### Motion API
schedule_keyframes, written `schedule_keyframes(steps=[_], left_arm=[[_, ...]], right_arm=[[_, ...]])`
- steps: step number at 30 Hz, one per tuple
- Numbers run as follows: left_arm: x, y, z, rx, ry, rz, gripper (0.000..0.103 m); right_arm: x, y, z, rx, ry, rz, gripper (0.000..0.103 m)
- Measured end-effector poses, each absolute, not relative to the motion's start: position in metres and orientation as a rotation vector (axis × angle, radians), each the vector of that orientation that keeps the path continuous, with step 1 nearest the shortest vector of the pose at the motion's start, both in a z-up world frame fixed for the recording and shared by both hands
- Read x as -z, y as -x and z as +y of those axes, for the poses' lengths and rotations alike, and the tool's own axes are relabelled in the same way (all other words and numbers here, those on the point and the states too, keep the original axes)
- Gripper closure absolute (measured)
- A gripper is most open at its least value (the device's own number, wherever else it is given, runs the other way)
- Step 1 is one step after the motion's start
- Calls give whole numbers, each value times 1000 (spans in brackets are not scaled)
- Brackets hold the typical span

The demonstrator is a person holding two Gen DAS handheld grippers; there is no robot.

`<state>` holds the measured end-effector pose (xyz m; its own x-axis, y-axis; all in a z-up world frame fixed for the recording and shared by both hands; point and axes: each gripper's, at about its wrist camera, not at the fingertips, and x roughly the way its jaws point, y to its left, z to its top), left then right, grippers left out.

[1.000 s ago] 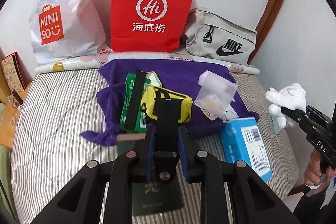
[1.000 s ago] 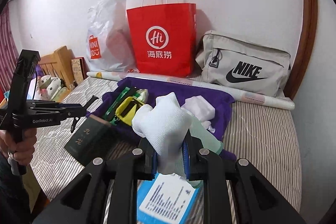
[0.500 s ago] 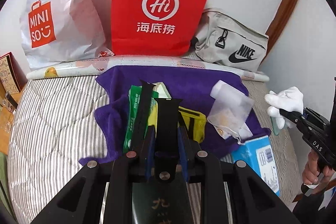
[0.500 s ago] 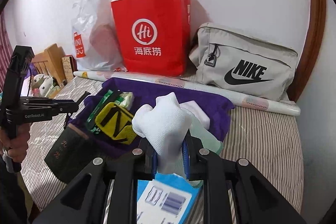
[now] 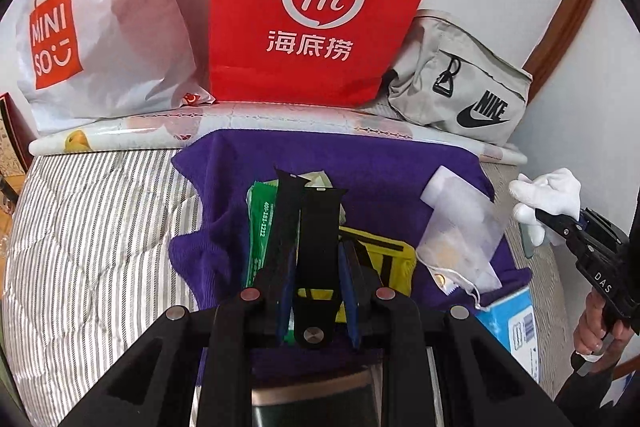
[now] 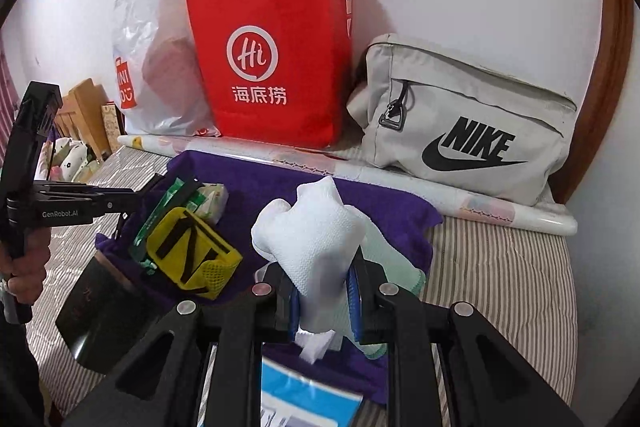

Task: Organize soft objects
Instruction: 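Carry the strap with the left gripper to the towel while the right gripper carries the glove there, then open both grippers over the towel releasing the strap and the glove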

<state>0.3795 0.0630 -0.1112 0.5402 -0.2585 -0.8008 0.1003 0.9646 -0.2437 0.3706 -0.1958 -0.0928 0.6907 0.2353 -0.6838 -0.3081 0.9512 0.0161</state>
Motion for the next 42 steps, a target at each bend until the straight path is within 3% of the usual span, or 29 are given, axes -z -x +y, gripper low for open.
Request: schedule_keyframes(steps=[30,39,42], left_arm=[[146,-426,57,232,191,1073,82],[143,-425,59,249,191,1086,81],[141,-423,61,264,208,1092,73]], right_arm=[[141,-420,-171,-343,162,863,80],[140,-419,-166,-389,161,869,60],[137,-417,-164,-400,159,857,50]])
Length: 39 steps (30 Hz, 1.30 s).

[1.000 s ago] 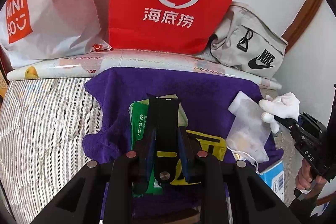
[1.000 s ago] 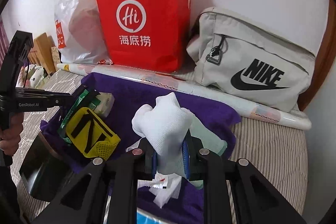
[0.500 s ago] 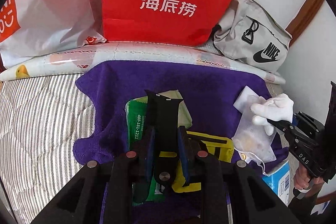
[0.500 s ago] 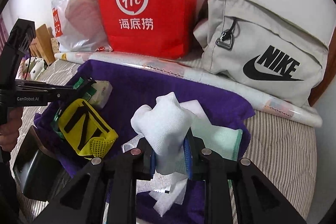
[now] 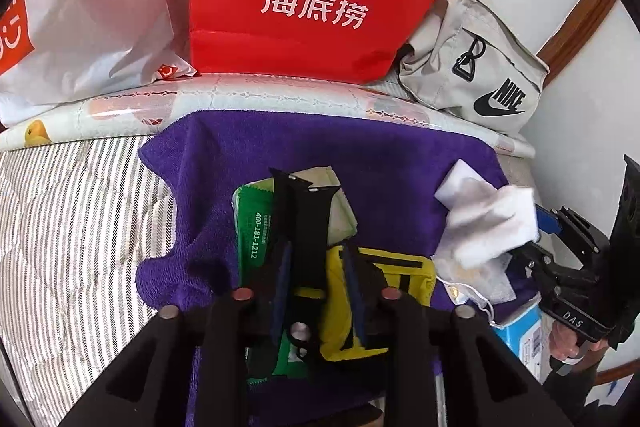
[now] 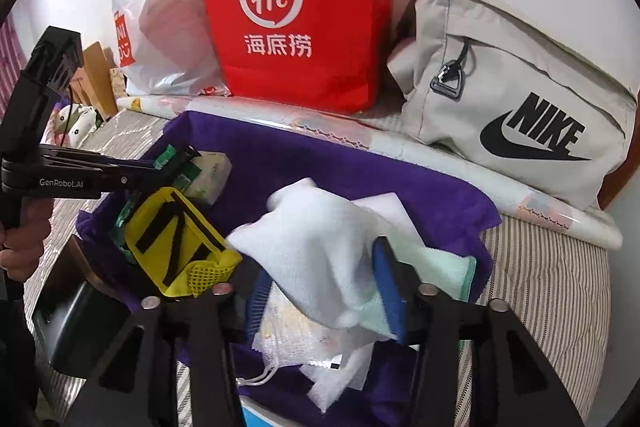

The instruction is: Organize soft objects

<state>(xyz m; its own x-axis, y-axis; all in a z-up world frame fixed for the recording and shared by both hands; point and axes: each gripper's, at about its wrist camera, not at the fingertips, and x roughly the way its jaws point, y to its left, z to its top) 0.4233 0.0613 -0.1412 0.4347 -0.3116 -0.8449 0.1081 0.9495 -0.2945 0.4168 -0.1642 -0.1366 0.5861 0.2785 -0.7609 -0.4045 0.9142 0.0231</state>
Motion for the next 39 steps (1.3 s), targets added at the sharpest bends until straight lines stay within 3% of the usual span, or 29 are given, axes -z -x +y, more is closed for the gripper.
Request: schedule_keyframes(steps=[5,13,16,21,25,30,35,39], left_arm=[[133,-417,63,262,201,1081,64],[115,-397,64,257,199,1063,59],[106,-384,62,257,193,1053,57],[86,-357,54,263,170,1027,56],[68,-326,45,261,153,989,46],[49,-279,32,264,121,953,43],[28,-231,22,270,118,896,29],[15,-191,17,279,140,859,24]], right_arm=[[130,-410,-161,-409,169,841,42],[111,-392,-169,-389,114,830,38],[100,-379,-176,-378,68,822,29],[81,-354,-184,-359,27,811,28],[66,-326,-189,-342,-3,809,22],[53,-281,-197,-343,-51,786,20],[36,-236,-200,-325,-81,764,15],[20,-199,-199,-310,-78,713,11]])
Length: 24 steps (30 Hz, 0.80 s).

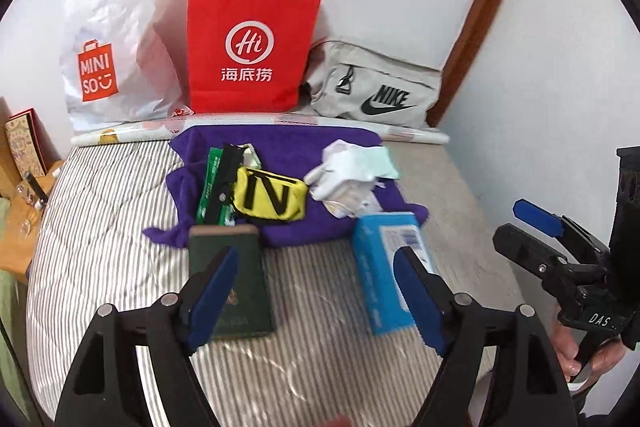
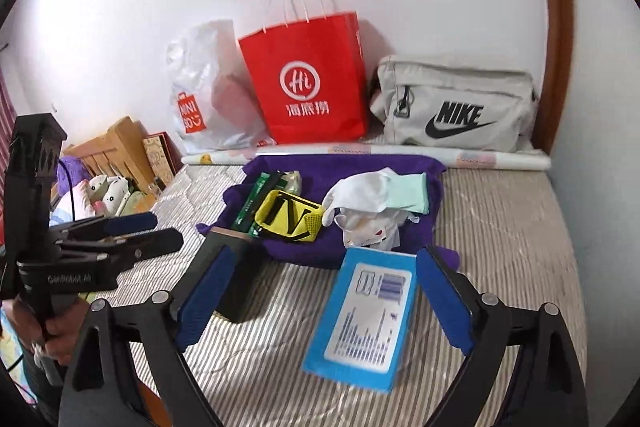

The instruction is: Organize soft objects

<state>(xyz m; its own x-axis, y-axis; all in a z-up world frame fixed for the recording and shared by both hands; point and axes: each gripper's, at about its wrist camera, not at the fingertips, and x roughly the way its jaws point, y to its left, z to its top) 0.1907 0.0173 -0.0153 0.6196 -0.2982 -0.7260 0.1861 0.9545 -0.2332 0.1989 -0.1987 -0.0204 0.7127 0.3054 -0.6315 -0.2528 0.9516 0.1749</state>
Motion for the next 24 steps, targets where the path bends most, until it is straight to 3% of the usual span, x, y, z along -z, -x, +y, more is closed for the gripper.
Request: schedule_keyframes(steps=[8,20,24], left_arm=[[-3,-123,6,233,125,800,13],[-6,-56,-4,188,116,726,12],[-2,-46,-3,189,146,725,12]], right_arm=[[2,-129,-202,-262,-99,649,7],[-2,-58,-205,-207,-96,598,7],[-5,-43,-206,-207,-100,570,2]])
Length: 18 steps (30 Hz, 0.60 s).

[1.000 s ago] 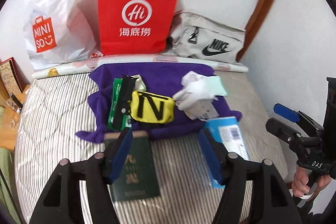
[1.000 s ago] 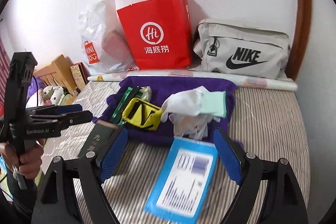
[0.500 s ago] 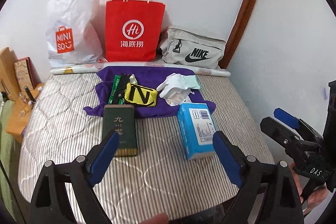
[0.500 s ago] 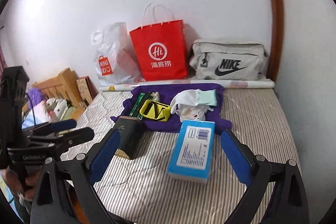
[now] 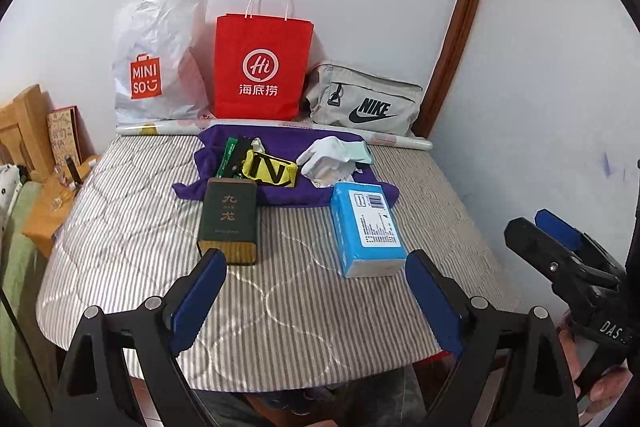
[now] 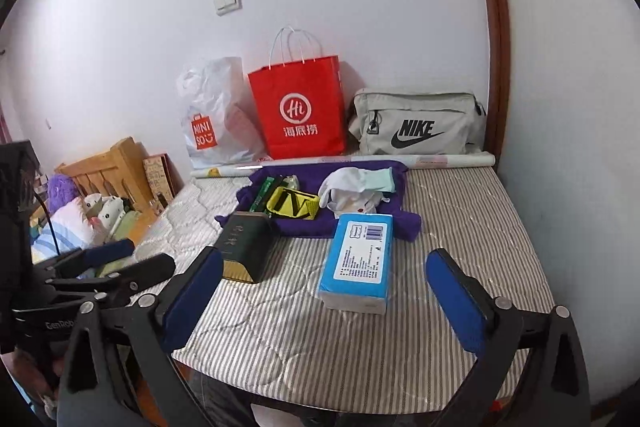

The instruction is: Organize soft objects

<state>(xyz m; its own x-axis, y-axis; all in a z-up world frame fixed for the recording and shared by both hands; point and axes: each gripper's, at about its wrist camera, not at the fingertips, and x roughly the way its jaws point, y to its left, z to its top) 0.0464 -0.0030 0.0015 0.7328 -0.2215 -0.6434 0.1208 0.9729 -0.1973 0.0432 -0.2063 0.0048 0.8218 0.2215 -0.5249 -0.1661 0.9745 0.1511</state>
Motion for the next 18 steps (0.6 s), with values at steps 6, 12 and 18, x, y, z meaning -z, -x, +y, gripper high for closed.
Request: schedule_keyframes(steps=[6,12,18], left_arm=[[0,-39,-4,171,148,719,8],[2,-37,0,151,147,718,8],[6,-37,1,151,157,728,8]], right_arm=[[-2,-35,-205,-177,-86,579,1],[0,-30,-203,-162,-65,580,1],[1,-27,-201,-159,-55,575,1]])
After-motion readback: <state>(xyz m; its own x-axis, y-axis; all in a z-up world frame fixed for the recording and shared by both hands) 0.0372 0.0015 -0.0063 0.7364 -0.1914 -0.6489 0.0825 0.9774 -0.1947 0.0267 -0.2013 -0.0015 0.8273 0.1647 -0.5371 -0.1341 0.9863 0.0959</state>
